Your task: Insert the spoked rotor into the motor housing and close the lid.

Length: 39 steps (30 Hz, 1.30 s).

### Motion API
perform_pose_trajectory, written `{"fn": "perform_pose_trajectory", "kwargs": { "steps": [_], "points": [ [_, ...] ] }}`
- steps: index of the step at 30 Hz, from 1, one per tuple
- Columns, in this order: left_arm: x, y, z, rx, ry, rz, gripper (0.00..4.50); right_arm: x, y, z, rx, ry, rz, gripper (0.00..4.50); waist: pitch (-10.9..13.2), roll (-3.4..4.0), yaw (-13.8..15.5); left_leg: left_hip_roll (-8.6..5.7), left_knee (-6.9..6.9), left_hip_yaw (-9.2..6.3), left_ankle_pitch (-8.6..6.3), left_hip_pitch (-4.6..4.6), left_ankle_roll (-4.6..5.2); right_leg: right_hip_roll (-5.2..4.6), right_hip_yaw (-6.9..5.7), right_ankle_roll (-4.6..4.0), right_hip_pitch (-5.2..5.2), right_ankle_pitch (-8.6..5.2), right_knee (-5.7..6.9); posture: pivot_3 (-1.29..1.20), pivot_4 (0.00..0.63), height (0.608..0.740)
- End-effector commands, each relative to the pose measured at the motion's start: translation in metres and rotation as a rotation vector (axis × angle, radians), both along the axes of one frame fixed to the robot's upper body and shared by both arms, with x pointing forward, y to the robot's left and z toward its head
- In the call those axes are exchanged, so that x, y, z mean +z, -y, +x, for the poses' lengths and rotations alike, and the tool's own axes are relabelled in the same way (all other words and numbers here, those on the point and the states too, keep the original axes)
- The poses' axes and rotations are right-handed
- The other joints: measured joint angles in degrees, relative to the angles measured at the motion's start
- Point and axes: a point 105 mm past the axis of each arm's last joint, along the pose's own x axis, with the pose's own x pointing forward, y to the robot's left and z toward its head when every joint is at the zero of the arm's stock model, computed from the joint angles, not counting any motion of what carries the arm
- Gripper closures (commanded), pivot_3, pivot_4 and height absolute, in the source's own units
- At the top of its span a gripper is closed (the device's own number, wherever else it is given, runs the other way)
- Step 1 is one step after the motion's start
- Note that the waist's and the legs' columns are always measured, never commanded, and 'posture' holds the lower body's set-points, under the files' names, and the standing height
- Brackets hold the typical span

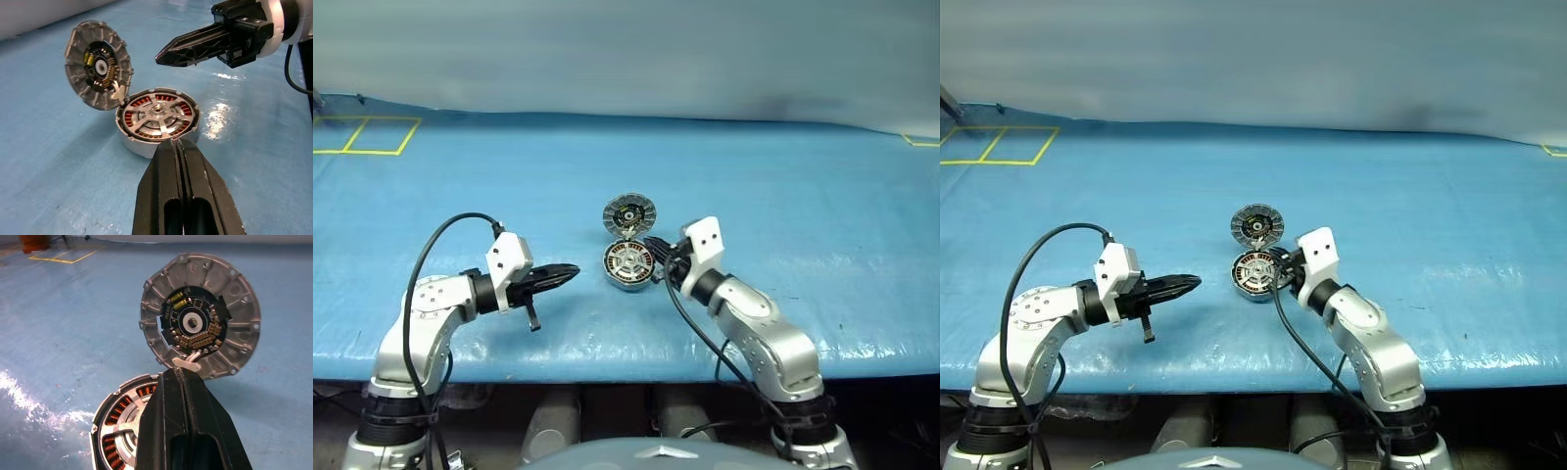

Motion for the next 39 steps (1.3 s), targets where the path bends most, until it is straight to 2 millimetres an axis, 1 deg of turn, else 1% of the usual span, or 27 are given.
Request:
{"fn": "perform_pose_trajectory", "kwargs": {
  "steps": [1,4,7,11,13,16,18,21,24,29,32,35,39],
  "points": [
    [0.002,-0.013,0.011,0.077,0.037,-0.026,4.46,-0.003,-0.010,0.006,0.007,-0.008,-0.016,4.50,0.00,0.00,-0.07,-0.01,0.00,0.01,0.00,-0.02,0.00,0.00,0.01,0.00,-0.01,0.00,-0.01,0.00,0.150,0.740],
    [-0.001,-0.021,0.022,0.128,0.054,-0.026,4.46,-0.010,-0.016,0.008,0.023,-0.029,-0.024,4.50,0.01,0.01,-0.16,-0.01,-0.02,0.03,0.00,-0.04,0.00,0.00,0.01,0.01,-0.05,0.01,-0.03,0.00,0.150,0.740],
    [0.002,-0.027,0.038,0.188,0.095,-0.038,4.46,-0.022,-0.017,0.010,0.025,-0.060,-0.037,4.50,0.01,0.01,-0.14,-0.01,-0.05,0.02,0.00,-0.01,0.00,0.00,0.00,0.01,-0.04,0.01,-0.02,0.00,0.150,0.740],
    [0.007,-0.024,0.050,0.155,0.132,-0.050,4.46,-0.037,-0.019,0.006,0.043,-0.110,-0.066,4.50,-0.02,0.00,-0.52,-0.01,-0.05,0.03,0.00,0.02,0.00,0.01,0.00,0.01,0.00,0.02,-0.02,0.00,0.150,0.740],
    [0.012,-0.023,0.058,0.146,0.167,-0.065,4.46,-0.040,-0.021,0.004,0.052,-0.116,-0.066,4.50,-0.04,-0.02,-0.63,-0.01,-0.05,0.03,0.01,0.04,0.00,0.02,-0.01,0.01,0.02,0.02,-0.01,0.00,0.150,0.740],
    [0.018,-0.017,0.074,0.100,0.154,-0.090,4.46,-0.028,-0.024,0.002,0.069,-0.076,-0.027,4.50,-0.06,-0.04,-0.68,0.00,-0.05,0.02,0.01,0.06,0.00,0.04,-0.01,0.01,0.04,0.02,0.00,0.00,0.150,0.740],
    [0.020,-0.013,0.082,0.061,0.113,-0.117,4.46,-0.019,-0.024,-0.001,0.085,-0.047,-0.003,4.50,-0.06,-0.04,-0.82,-0.01,-0.05,0.02,0.01,0.05,0.00,0.04,-0.02,0.04,0.04,0.03,-0.01,0.00,0.150,0.740],
    [0.027,-0.006,0.093,-0.008,0.069,-0.158,4.46,-0.005,-0.021,-0.011,0.119,-0.004,0.025,4.50,-0.05,-0.04,-0.89,-0.02,-0.06,0.00,0.01,-0.04,0.00,0.05,-0.02,0.08,-0.03,0.05,-0.03,0.00,0.150,0.740],
    [0.028,-0.002,0.109,-0.024,0.103,-0.111,4.46,-0.001,-0.013,-0.023,0.127,0.011,0.024,4.50,-0.04,-0.04,-0.88,-0.03,-0.09,-0.01,0.01,-0.07,0.00,0.04,-0.03,0.30,-0.04,0.17,-0.06,0.00,0.150,0.740],
    [0.028,0.002,0.133,-0.019,0.146,-0.001,4.46,-0.003,-0.001,-0.044,0.121,0.003,0.017,4.50,-0.02,-0.08,-0.85,-0.03,-0.09,-0.02,0.01,-0.07,0.00,0.05,-0.04,0.37,-0.03,0.21,-0.08,0.00,0.150,0.740],
    [0.032,0.007,0.144,-0.013,0.160,0.038,4.46,-0.006,0.002,-0.055,0.116,-0.012,0.029,4.50,0.00,-0.12,-0.78,-0.03,-0.08,-0.03,0.01,-0.10,0.00,0.05,-0.05,0.37,-0.04,0.21,-0.09,0.00,0.150,0.740],
    [0.037,0.020,0.151,-0.038,0.180,0.059,4.46,-0.010,0.003,-0.064,0.116,-0.034,0.045,4.50,0.01,-0.15,-0.81,-0.05,-0.05,-0.03,0.01,-0.15,0.00,0.03,-0.05,0.40,-0.04,0.22,-0.14,0.00,0.150,0.740],
    [0.044,0.040,0.154,-0.101,0.186,0.057,4.46,-0.018,0.004,-0.069,0.084,-0.057,0.064,4.50,0.04,-0.19,-0.77,-0.06,-0.05,-0.02,0.01,-0.19,0.00,0.01,-0.05,0.49,-0.05,0.27,-0.18,0.00,0.150,0.740]
  ]
}}
